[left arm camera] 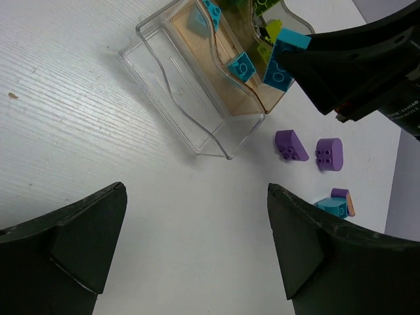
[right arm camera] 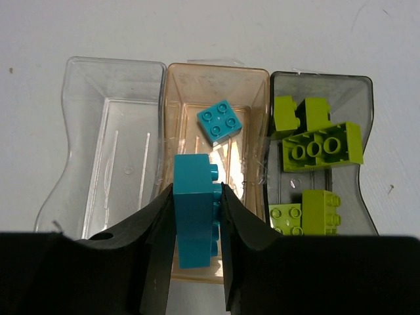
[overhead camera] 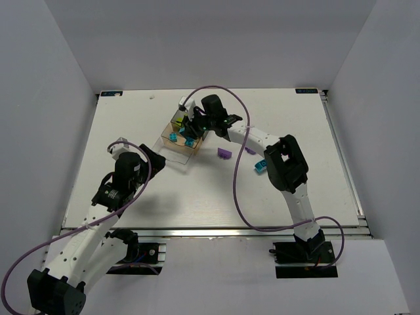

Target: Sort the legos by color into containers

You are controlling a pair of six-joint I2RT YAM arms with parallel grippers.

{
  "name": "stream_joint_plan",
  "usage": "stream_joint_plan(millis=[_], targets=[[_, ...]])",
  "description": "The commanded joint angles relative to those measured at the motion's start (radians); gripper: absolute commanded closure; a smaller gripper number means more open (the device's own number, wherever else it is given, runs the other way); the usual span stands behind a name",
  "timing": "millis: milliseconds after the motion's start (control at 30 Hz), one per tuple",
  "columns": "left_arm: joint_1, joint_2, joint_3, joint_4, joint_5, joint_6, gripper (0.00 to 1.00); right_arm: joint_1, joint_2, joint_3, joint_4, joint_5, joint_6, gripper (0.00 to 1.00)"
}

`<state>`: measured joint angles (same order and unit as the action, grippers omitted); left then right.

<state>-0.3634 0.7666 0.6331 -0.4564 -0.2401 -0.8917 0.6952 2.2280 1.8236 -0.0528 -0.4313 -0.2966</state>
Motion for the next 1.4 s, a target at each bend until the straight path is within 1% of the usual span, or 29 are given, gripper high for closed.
stream_joint_plan(millis=[0, 33, 67, 100, 167, 200, 267, 300, 367, 433, 500, 567, 633, 667, 700, 733, 767, 800, 833, 867, 900, 933, 967, 1000, 1033, 1100, 1200, 1267, 1367], targets=[[0.001, -0.010, 0.000, 0.016, 0.015, -0.004, 0.03, -0.003, 0.010, 0.054, 0.022, 0.031, -0.033, 0.80], [0.001, -0.009, 0.004, 0.018, 0.013, -0.004, 0.03, -0.003, 0.013, 0.057, 0.021, 0.034, -0.033, 0.78], [0.001, -0.007, 0.005, 0.019, 0.015, -0.003, 0.03, -0.003, 0.013, 0.055, 0.022, 0.035, -0.032, 0.71], [0.001, -0.006, 0.005, 0.021, 0.016, -0.003, 0.02, -0.003, 0.016, 0.054, 0.022, 0.042, -0.033, 0.59], [0.001, -0.003, 0.007, 0.028, 0.024, 0.000, 0.02, -0.003, 0.013, 0.049, 0.021, 0.049, -0.042, 0.45], [0.001, -0.001, 0.007, 0.031, 0.027, 0.000, 0.02, -0.005, 0.006, 0.048, 0.013, 0.054, -0.045, 0.29], [0.001, 0.000, 0.001, 0.038, 0.035, 0.004, 0.02, -0.008, -0.002, 0.043, -0.001, 0.052, -0.047, 0.18], [0.001, 0.000, -0.001, 0.041, 0.038, 0.004, 0.02, -0.016, -0.039, 0.043, -0.024, 0.027, -0.045, 0.11], [0.001, 0.000, -0.004, 0.051, 0.045, 0.008, 0.02, -0.023, -0.076, 0.037, -0.057, 0.020, -0.067, 0.11], [0.001, 0.002, -0.010, 0.065, 0.053, 0.010, 0.02, -0.039, -0.148, 0.013, -0.104, 0.037, -0.084, 0.11], [0.001, 0.005, -0.018, 0.087, 0.064, 0.013, 0.02, -0.068, -0.232, -0.061, -0.123, 0.054, -0.081, 0.11], [0.001, 0.016, -0.021, 0.110, 0.073, 0.016, 0.02, -0.106, -0.278, -0.108, -0.179, 0.019, -0.081, 0.11], [0.001, 0.033, -0.021, 0.130, 0.088, 0.022, 0.02, -0.176, -0.332, -0.165, -0.253, -0.010, -0.058, 0.28], [0.001, 0.037, -0.021, 0.134, 0.093, 0.023, 0.02, -0.201, -0.344, -0.178, -0.284, -0.015, -0.055, 0.39], [0.001, 0.043, -0.021, 0.139, 0.104, 0.025, 0.02, -0.251, -0.366, -0.190, -0.315, 0.005, -0.052, 0.64], [0.001, 0.048, -0.019, 0.142, 0.108, 0.028, 0.02, -0.278, -0.375, -0.208, -0.346, 0.020, -0.049, 0.74], [0.001, 0.056, -0.019, 0.153, 0.111, 0.030, 0.02, -0.301, -0.383, -0.216, -0.419, 0.032, -0.055, 0.83], [0.001, 0.060, -0.019, 0.159, 0.114, 0.030, 0.02, -0.348, -0.399, -0.222, -0.462, 0.057, -0.065, 0.88], [0.001, 0.062, -0.024, 0.173, 0.120, 0.030, 0.02, -0.373, -0.409, -0.234, -0.504, 0.060, -0.120, 0.85], [0.001, 0.065, -0.026, 0.179, 0.125, 0.030, 0.02, -0.394, -0.416, -0.241, -0.586, 0.060, -0.166, 0.80], [0.001, 0.068, -0.027, 0.185, 0.128, 0.028, 0.02, -0.434, -0.427, -0.241, -0.641, 0.048, -0.227, 0.64], [0.001, 0.071, -0.027, 0.194, 0.136, 0.028, 0.02, -0.451, -0.430, -0.235, -0.695, 0.052, -0.289, 0.54], [0.001, 0.077, -0.029, 0.199, 0.139, 0.030, 0.02, -0.465, -0.430, -0.234, -0.779, 0.066, -0.387, 0.43], [0.001, 0.080, -0.030, 0.202, 0.142, 0.030, 0.02, -0.492, -0.430, -0.239, -0.803, 0.100, -0.421, 0.26], [0.001, 0.088, -0.030, 0.209, 0.148, 0.030, 0.02, -0.516, -0.423, -0.245, -0.846, 0.156, -0.474, 0.19], [0.001, 0.092, -0.032, 0.217, 0.154, 0.028, 0.02, -0.537, -0.407, -0.254, -0.860, 0.207, -0.499, 0.11], [0.001, 0.096, -0.035, 0.223, 0.162, 0.027, 0.02, -0.572, -0.370, -0.257, -0.886, 0.275, -0.541, 0.11], [0.001, 0.091, -0.035, 0.220, 0.160, 0.023, 0.02, -0.585, -0.360, -0.267, -0.894, 0.284, -0.561, 0.10], [0.001, 0.074, -0.044, 0.213, 0.156, 0.019, 0.02, -0.588, -0.352, -0.288, -0.897, 0.276, -0.581, 0.13]])
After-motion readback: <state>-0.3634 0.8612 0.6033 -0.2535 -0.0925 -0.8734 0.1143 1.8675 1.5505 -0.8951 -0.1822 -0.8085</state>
